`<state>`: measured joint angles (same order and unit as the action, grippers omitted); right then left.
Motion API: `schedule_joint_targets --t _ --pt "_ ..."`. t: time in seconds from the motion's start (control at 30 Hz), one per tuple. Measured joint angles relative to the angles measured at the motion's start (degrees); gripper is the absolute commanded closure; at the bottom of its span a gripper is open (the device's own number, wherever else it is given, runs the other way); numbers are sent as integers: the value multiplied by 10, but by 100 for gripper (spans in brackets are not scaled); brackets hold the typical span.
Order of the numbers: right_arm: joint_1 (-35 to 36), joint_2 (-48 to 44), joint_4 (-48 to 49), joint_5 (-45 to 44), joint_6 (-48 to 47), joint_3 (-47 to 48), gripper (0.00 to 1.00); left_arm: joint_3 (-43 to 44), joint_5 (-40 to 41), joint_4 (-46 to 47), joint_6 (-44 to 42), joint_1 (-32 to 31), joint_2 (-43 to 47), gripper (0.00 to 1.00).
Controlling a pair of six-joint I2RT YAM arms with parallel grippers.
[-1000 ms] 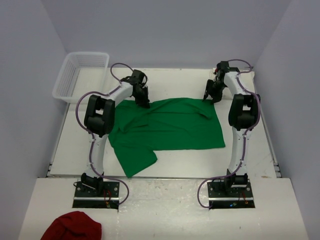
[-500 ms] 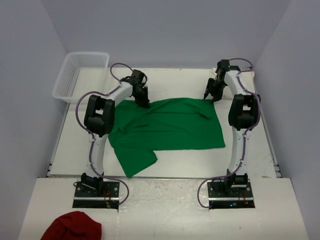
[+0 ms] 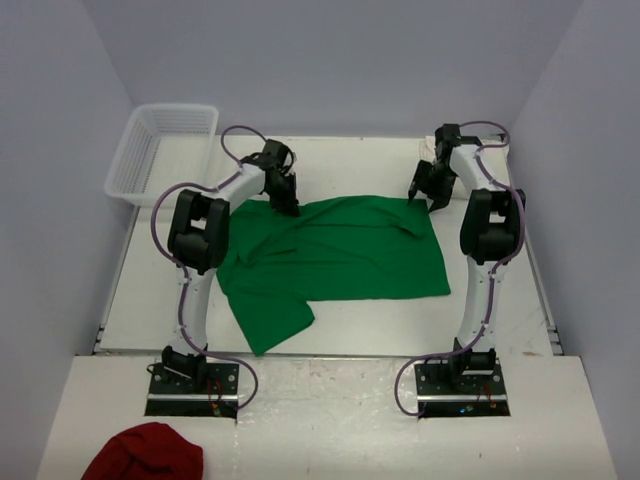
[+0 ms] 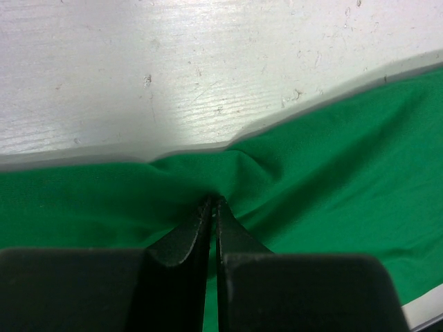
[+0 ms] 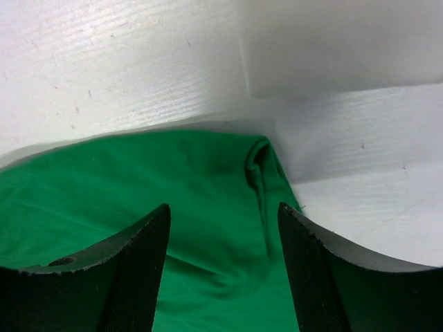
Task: Fold and stack the t-shirts
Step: Fold the flattened tshirt in 1/3 of the way
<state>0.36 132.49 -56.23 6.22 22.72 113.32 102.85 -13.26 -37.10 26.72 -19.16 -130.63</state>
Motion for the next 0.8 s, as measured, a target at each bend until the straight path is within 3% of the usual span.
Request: schedule_joint_targets --t 0.33,0.57,0.8 --pt "0 7 -53 -7 3 131 43 0 -2 -3 -8 0 0 94" --pt "0 10 -55 -8 5 93 45 -2 -3 -1 -8 0 0 94" --pt "1 1 -19 -12 9 -14 46 -14 -6 2 -9 0 8 94"
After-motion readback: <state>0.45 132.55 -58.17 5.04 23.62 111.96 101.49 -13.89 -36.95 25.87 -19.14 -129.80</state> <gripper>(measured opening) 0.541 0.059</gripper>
